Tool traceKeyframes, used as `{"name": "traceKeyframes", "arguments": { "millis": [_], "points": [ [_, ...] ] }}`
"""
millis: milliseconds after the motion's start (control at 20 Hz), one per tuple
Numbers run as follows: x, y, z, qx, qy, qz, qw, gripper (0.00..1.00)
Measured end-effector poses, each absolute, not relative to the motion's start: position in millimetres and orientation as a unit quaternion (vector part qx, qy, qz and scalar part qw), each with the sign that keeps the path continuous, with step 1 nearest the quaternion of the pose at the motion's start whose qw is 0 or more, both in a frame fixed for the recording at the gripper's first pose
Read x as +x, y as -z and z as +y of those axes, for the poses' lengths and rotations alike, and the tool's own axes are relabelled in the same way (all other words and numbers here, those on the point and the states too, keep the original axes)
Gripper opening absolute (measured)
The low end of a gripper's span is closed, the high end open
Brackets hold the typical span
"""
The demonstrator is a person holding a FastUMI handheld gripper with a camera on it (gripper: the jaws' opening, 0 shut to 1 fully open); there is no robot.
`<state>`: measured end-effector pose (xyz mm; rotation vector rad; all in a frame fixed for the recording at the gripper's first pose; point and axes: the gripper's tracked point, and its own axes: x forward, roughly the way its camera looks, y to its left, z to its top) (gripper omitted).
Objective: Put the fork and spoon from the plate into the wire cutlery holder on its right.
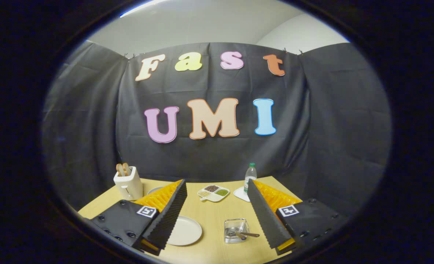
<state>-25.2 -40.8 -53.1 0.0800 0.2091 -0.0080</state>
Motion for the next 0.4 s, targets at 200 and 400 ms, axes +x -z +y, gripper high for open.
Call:
{"name": "traceKeyframes", "arguments": {
  "millis": [200, 400],
  "points": [
    [-26, 53, -53, 0.046, 0.016, 0.108, 0.993, 1.00],
    [-21, 48, -55, 0.045, 0.016, 0.102, 0.994, 1.00]
  ]
}}
